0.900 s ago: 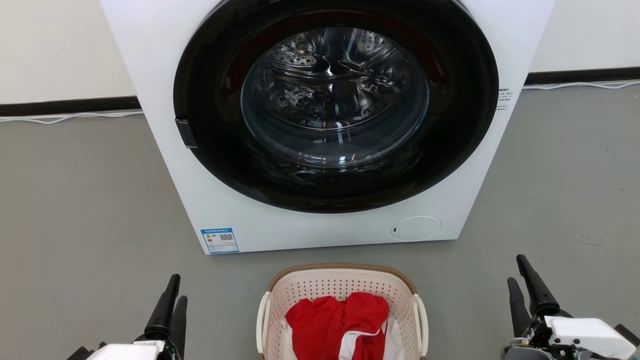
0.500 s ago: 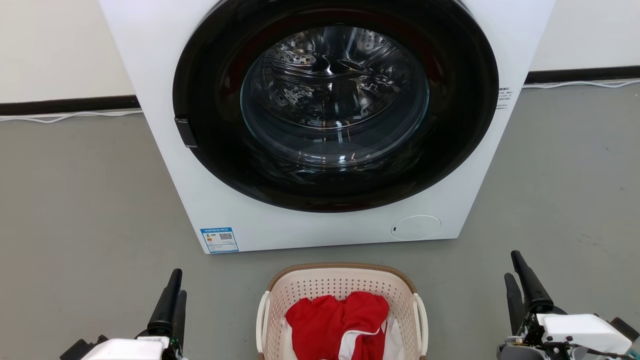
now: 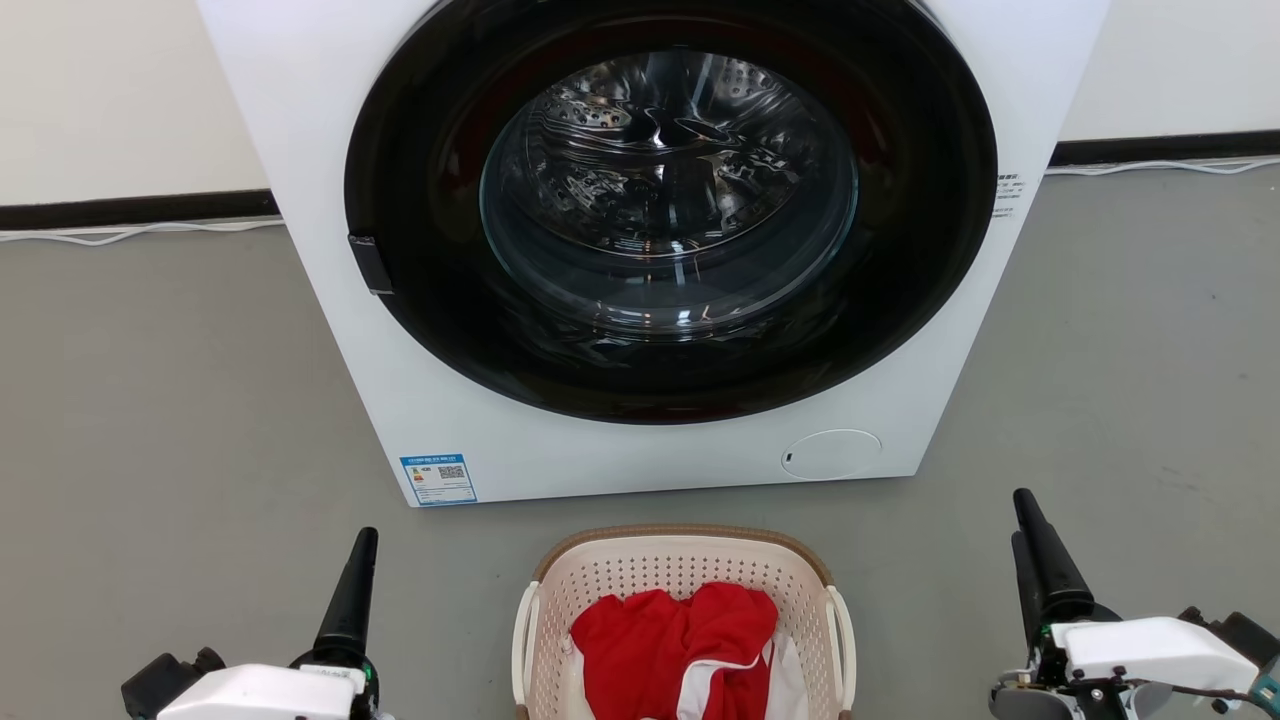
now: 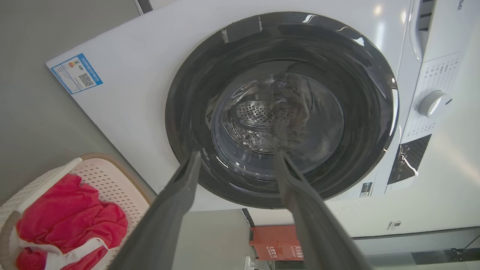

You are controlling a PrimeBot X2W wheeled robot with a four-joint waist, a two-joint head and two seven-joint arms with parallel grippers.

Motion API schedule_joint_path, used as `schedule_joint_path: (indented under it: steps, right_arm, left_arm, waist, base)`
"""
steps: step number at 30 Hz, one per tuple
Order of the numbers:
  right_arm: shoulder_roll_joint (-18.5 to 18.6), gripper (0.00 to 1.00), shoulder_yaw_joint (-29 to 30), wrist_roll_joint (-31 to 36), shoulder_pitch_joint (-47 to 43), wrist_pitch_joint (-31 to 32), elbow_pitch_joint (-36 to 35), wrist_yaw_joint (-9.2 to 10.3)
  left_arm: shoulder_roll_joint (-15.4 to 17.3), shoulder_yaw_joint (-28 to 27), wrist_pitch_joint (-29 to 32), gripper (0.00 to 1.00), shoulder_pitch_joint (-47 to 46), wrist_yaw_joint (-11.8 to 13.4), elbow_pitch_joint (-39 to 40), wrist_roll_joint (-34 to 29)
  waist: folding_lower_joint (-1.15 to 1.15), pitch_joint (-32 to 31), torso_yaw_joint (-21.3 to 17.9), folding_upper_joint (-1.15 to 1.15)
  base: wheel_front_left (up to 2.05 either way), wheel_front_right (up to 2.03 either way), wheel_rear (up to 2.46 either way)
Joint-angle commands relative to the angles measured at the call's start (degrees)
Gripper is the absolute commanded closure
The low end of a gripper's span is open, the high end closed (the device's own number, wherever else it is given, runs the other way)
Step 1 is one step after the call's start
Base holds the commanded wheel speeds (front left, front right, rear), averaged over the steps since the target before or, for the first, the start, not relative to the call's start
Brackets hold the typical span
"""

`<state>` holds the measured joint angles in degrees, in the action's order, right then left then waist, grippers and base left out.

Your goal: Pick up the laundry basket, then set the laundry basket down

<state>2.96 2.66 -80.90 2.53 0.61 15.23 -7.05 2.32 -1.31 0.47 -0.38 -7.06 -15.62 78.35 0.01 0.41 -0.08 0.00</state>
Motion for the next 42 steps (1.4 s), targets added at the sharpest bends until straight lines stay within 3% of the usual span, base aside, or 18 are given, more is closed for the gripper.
schedule_joint_path:
  steps: [1, 15, 42]
  right_arm:
    - [0.72, 0.0, -0.79, 1.38, 2.43, -0.69, -2.06, -0.13]
    - [1.52, 0.0, -3.39, 12.94, 2.92, -3.03, -1.96, -0.18]
    - [1.73, 0.0, -7.34, 30.09, 3.75, -7.57, -1.28, -0.27]
  left_arm:
    - [0.81, -0.18, -0.55, 0.0, -2.77, -0.12, 1.88, -1.39]
    - [1.31, 0.77, -2.9, 0.0, -3.05, -0.17, 1.96, -15.06]
    - [1.55, 2.66, -7.43, 0.0, -3.9, -0.27, 2.17, -31.72]
  waist:
    - [-0.01, 0.0, 0.0, 0.0]
    - [-0.01, 0.0, -0.06, 0.0]
    - [-0.01, 0.13, -0.13, 0.0]
  base:
    - [0.0, 0.0, 0.0]
    - [0.0, 0.0, 0.0]
    - [0.0, 0.0, 0.0]
